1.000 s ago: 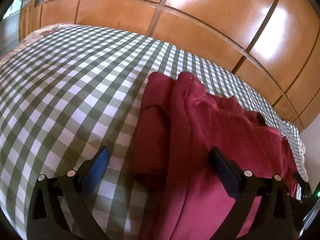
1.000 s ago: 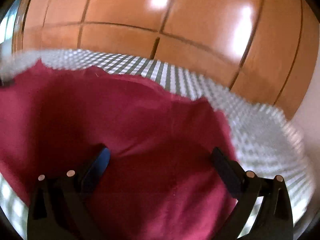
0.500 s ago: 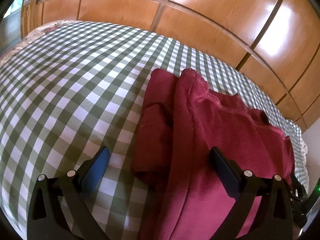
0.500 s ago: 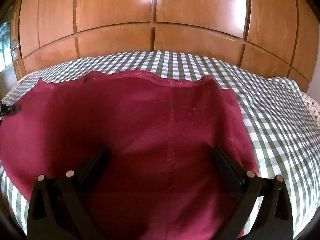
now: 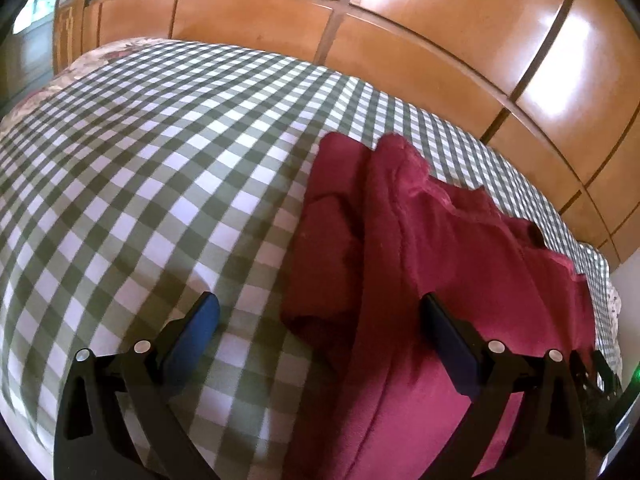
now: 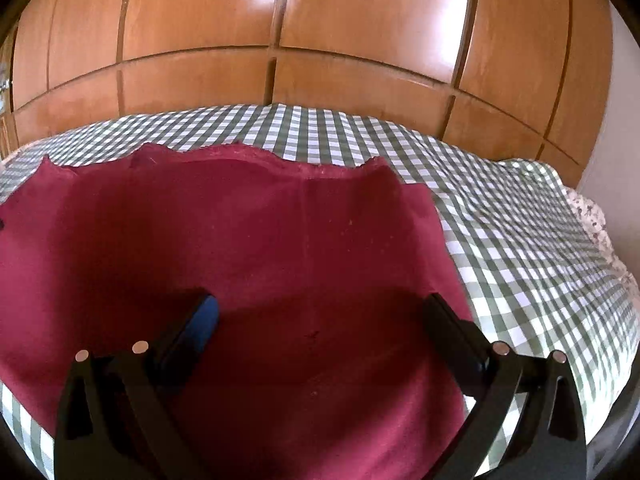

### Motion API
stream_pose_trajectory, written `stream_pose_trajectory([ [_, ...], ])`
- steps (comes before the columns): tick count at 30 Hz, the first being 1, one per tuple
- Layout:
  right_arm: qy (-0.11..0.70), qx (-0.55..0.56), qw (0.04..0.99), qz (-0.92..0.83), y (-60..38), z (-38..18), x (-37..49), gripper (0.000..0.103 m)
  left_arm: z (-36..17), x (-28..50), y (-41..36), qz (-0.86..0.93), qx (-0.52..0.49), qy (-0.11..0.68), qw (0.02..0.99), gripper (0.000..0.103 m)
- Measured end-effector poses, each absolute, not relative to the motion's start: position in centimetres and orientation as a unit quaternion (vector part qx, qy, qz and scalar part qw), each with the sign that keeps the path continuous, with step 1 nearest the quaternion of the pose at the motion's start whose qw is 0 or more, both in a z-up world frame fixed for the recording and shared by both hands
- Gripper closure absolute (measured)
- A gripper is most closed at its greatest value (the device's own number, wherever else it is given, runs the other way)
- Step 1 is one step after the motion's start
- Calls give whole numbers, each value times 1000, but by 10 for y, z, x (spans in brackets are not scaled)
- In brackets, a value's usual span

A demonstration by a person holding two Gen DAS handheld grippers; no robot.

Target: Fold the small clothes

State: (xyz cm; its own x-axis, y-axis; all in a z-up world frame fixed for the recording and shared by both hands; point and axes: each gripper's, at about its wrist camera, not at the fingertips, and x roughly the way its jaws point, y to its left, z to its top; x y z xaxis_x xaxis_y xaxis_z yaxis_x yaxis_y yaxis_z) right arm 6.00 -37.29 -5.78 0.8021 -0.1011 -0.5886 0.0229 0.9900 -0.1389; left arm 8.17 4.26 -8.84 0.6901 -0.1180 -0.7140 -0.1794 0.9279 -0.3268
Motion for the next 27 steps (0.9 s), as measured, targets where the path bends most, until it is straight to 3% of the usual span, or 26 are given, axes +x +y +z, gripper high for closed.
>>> stream_pose_trajectory([
  [11, 312, -59, 948, -31, -373, -58, 59, 2, -89, 82, 33, -43, -214, 403, 889, 5],
  [13, 313, -59, 948, -31, -373, -58, 59, 2, -89, 82, 32, -64, -224, 404, 885, 18],
  [18, 313, -59, 948, -31, -373, -58, 59, 2, -92, 86, 42, -102, -277, 407, 864, 34],
  [24, 312, -59, 948, -31, -373, -59, 59, 2, -93, 98, 42, -115, -294, 419, 851, 34],
  [27, 313, -58, 947, -31, -373, -59, 59, 2, -94, 105, 37, -96, -289, 435, 847, 54],
])
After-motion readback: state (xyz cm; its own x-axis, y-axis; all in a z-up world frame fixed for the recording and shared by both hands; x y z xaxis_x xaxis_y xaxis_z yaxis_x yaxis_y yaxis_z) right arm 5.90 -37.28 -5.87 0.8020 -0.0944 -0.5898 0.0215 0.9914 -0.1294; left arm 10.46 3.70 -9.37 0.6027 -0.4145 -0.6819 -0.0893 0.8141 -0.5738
